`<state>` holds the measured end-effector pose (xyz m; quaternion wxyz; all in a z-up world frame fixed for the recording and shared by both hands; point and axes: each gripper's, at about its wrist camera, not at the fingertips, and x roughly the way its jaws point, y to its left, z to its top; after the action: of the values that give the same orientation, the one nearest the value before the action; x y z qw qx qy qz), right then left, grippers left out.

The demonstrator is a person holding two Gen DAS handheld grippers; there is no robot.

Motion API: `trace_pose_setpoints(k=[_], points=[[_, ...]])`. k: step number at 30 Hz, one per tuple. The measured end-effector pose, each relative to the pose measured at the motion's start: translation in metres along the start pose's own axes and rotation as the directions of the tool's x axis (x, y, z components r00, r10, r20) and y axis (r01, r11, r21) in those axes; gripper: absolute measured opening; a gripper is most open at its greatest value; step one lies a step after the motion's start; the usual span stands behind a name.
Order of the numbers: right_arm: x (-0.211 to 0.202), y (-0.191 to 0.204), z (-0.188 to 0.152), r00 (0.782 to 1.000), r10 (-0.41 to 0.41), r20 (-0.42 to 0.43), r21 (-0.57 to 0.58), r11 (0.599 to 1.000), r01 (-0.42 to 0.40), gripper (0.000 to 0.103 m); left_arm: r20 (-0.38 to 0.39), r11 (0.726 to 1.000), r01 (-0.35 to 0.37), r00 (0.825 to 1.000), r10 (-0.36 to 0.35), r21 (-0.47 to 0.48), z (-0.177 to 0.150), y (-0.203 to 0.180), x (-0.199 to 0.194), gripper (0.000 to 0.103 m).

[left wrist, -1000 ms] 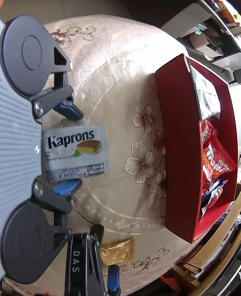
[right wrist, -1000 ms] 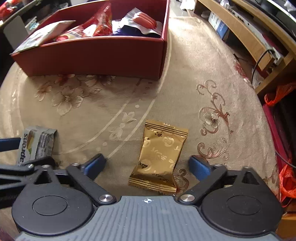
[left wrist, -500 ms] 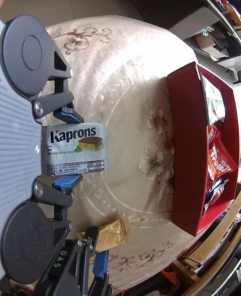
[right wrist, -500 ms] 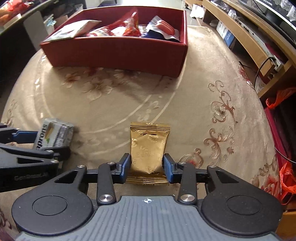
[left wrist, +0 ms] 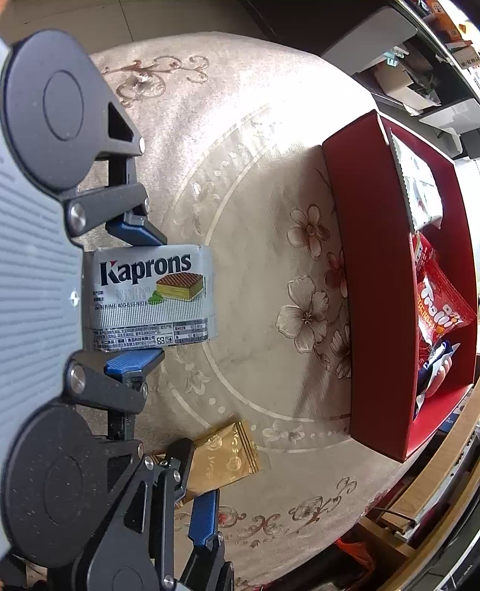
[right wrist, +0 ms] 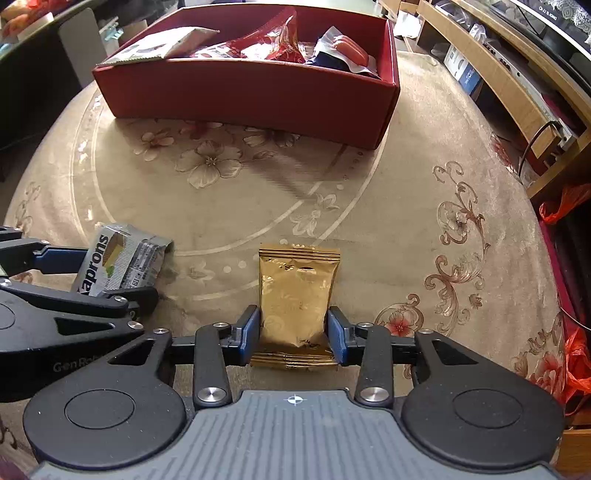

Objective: Organize snacks
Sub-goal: 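Lift and carry the Kaprons pack and gold packet over the red box with both tools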

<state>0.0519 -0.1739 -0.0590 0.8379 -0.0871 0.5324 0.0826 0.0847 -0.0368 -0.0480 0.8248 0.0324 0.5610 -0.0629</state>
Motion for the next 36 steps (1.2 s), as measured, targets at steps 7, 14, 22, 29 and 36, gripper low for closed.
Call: trace_pose_setpoints(k=[7, 14, 22, 29, 36], points=[[0.002, -0.002, 0.000, 1.000, 0.011, -0.011, 0.007, 1.000, -0.011, 0.052, 0.001, 1.000, -0.002, 1.000, 0.002, 0.000, 0.001, 0.000, 0.002, 0.055], [0.000, 0.000, -0.001, 1.000, 0.009, -0.011, 0.002, 1.000, -0.009, 0.050, -0.001, 1.000, -0.002, 1.000, 0.002, 0.006, 0.002, 0.000, 0.000, 0.054], [-0.016, 0.002, -0.004, 1.000, 0.020, 0.023, -0.005, 1.000, -0.020, 0.046, 0.002, 1.000, 0.023, 1.000, -0.023, -0.012, 0.004, 0.004, -0.013, 0.053], [-0.036, -0.001, 0.000, 0.995, 0.026, 0.092, 0.020, 0.999, -0.028, 0.046, 0.047, 0.999, 0.028, 0.999, -0.027, -0.017, 0.010, 0.005, -0.028, 0.053], [-0.043, -0.004, 0.005, 0.992, 0.024, 0.123, 0.039, 0.999, -0.029, 0.046, 0.088, 1.000, 0.016, 0.996, -0.015, -0.007, 0.018, 0.003, -0.038, 0.053]])
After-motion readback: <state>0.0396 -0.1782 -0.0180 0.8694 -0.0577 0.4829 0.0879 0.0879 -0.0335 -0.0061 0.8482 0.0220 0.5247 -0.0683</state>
